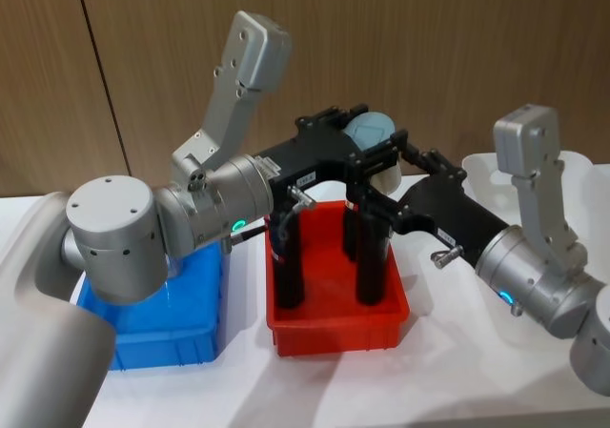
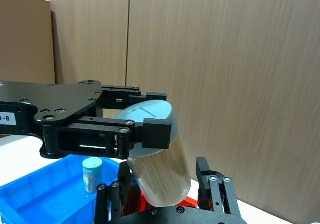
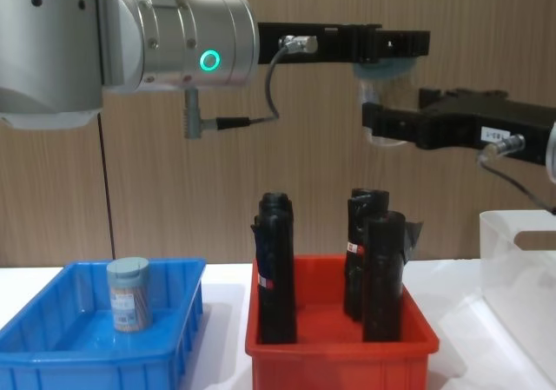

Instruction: Pick the cotton swabs from the blue box and place them into the white box.

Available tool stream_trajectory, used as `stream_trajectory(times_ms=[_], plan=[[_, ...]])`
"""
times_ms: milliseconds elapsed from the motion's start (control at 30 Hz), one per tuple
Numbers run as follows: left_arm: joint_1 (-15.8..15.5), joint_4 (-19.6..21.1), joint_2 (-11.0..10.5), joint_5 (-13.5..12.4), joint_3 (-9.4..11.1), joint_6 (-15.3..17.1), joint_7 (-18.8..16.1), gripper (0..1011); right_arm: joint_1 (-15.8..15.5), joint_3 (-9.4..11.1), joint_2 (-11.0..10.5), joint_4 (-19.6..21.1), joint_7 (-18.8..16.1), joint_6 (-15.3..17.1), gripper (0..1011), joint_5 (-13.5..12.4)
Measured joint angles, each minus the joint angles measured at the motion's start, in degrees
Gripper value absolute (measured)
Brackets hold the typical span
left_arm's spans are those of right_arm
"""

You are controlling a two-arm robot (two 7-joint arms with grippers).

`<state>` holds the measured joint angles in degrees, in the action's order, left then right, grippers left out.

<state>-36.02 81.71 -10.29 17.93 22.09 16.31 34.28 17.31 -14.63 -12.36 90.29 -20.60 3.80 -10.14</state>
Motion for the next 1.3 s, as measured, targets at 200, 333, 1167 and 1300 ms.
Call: stream_trajectory(times_ms=[200,333,1167,1300], plan=[[0.00,0.00,0.00,-0.01,-0.01,-0.01,-0.05,669,0.50,-0.11,0.19,-0.86,-1.00,-0.51,694,-0.53],[0.00,0.00,0.00,-0.01,-0.02,-0.01,-0.07,669,0.68,-0.14,0.24,-1.19,-1.26,-0.71,671,-0.80],[0.00,0.00,0.00,0.00,0.00,0.05,0.05,1004,1.15,-0.38,0.26,-1.90,-2.14,-1.60,661,-1.80],[0.00,0.00,0.00,-0.01,0.00,0.04,0.04,1004,1.08,-0.41,0.20,-1.84,-2.18,-1.60,661,-1.99]])
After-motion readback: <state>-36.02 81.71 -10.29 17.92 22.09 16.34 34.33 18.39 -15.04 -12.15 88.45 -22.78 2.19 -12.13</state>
